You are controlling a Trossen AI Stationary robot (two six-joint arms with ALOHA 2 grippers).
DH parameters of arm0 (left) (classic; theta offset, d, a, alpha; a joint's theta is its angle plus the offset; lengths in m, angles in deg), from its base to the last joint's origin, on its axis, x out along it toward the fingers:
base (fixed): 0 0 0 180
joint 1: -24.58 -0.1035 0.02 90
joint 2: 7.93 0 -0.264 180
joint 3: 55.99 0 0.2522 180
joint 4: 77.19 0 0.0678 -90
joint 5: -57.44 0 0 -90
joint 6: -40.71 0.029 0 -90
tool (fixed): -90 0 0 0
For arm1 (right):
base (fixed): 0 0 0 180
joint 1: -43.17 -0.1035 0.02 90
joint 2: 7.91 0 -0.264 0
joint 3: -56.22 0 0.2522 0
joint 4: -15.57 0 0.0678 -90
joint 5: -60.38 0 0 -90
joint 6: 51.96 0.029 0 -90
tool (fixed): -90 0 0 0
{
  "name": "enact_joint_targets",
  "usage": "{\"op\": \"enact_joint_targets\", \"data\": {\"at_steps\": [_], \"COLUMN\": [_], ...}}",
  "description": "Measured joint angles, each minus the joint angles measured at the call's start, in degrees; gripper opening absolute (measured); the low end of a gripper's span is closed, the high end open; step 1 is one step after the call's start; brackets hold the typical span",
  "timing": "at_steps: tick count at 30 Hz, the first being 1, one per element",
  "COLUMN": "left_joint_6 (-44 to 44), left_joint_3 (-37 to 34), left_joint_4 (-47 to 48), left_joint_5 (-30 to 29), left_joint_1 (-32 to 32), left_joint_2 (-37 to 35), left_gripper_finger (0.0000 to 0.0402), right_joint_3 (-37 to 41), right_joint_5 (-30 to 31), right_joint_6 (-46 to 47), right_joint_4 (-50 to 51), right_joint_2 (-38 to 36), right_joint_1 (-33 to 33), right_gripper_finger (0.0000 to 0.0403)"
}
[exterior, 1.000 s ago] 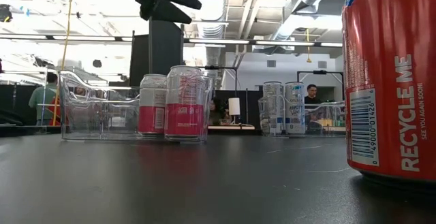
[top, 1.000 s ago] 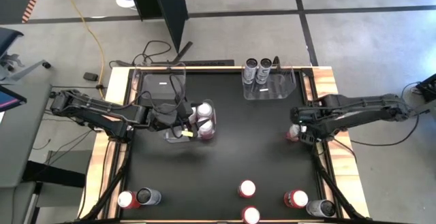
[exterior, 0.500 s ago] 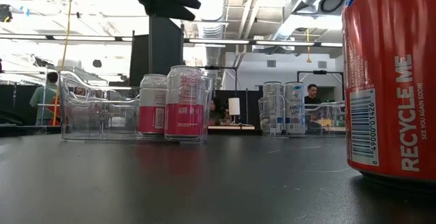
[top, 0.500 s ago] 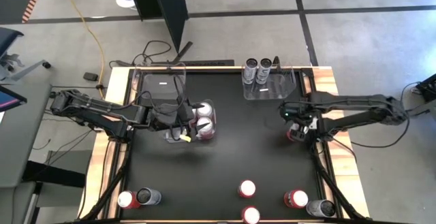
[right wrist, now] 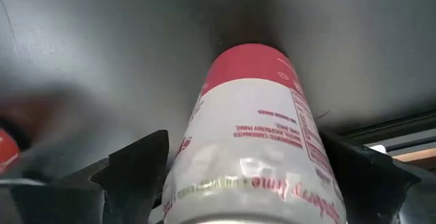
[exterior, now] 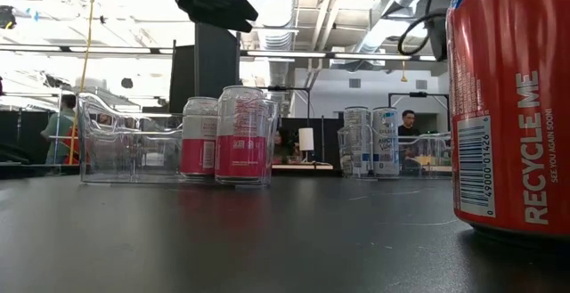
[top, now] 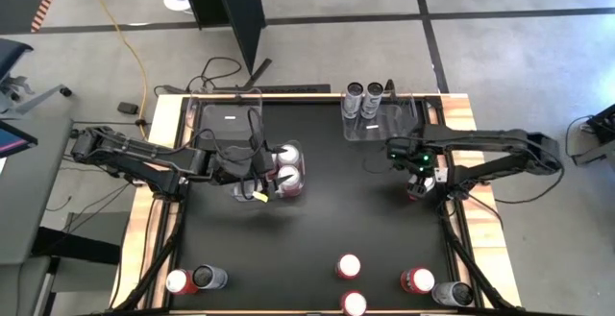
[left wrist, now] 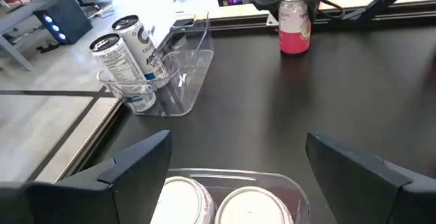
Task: Sort soda cans
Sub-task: Put the pink-white soda can into the bottom transparent bin
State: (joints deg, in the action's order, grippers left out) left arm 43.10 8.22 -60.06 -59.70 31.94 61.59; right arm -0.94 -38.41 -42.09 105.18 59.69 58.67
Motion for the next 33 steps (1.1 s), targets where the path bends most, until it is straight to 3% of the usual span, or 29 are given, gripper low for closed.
{"op": "enact_joint_targets", "data": {"at_steps": [6,15,26,33], "left_joint_6": [0.00,0.00,0.00,-0.06], "left_joint_3": [0.00,0.00,0.00,0.00], "left_joint_4": [-0.01,-0.01,-0.29,-1.50], "left_joint_5": [0.00,-0.02,-0.04,-0.39], "left_joint_1": [0.00,0.00,0.00,0.00], "left_joint_2": [0.00,0.00,0.00,-0.02], "left_gripper_finger": [0.0331,0.0332,0.0332,0.0332], "right_joint_3": [0.00,-0.25,-0.94,-6.74], "right_joint_5": [-0.63,-1.31,-0.38,3.12], "right_joint_6": [-0.74,-0.93,-0.90,-1.62], "right_joint_4": [0.13,0.39,0.54,0.25], "right_joint_2": [2.77,4.75,4.88,4.93], "right_joint_1": [0.02,0.02,-0.72,-2.47], "right_gripper_finger": [0.0373,0.0293,0.0291,0.0291]}}
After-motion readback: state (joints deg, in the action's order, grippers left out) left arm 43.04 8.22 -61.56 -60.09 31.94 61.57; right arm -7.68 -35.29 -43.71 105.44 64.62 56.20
